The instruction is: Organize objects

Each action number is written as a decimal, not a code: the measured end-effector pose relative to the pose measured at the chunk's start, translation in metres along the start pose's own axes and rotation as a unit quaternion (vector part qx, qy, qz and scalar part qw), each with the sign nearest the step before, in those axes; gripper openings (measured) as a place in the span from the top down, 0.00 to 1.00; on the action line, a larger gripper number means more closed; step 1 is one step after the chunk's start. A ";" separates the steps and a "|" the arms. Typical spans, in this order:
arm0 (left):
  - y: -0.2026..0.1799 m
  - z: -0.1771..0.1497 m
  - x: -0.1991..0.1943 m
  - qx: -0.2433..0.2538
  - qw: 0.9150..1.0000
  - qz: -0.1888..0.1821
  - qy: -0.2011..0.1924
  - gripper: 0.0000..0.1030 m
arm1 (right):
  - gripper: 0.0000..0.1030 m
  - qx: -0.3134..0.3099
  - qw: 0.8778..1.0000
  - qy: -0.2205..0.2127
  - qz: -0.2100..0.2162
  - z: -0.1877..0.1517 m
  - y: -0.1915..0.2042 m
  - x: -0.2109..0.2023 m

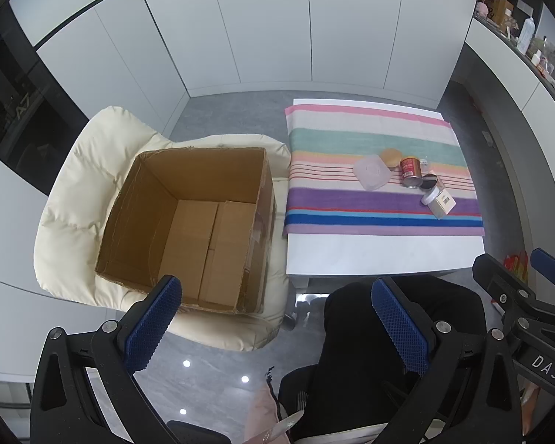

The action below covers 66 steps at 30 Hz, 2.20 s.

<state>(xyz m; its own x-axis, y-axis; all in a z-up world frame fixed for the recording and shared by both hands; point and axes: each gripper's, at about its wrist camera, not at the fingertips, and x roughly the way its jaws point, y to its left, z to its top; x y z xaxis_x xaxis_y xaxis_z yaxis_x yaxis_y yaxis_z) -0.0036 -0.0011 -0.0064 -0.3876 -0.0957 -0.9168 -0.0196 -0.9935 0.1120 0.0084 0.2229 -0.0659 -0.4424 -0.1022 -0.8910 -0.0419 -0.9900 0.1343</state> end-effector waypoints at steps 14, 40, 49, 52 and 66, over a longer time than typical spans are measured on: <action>-0.001 0.000 0.003 0.001 1.000 -0.004 0.002 0.00 | 0.00 -0.001 1.000 0.000 -0.003 0.001 0.001 0.000; -0.009 0.000 0.007 0.007 1.000 0.012 -0.012 0.00 | 0.00 -0.011 1.000 0.008 -0.001 0.000 -0.005 0.008; -0.022 0.001 0.016 0.021 1.000 0.008 -0.010 0.00 | 0.00 -0.004 1.000 0.015 0.002 0.003 -0.015 0.015; -0.025 0.001 0.022 0.018 1.000 -0.001 -0.004 0.00 | 0.00 0.002 1.000 0.021 0.006 0.003 -0.021 0.020; -0.063 0.015 0.049 0.044 0.998 -0.048 0.009 0.00 | 0.00 0.034 0.999 0.030 -0.002 0.011 -0.060 0.033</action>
<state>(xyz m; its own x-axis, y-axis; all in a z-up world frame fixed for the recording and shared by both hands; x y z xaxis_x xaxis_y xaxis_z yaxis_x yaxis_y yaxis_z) -0.0349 0.0582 -0.0529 -0.3634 -0.0023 -0.9316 -0.1368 -0.9890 0.0558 -0.0135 0.2798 -0.0986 -0.3876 -0.1058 -0.9157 -0.1062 -0.9817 0.1584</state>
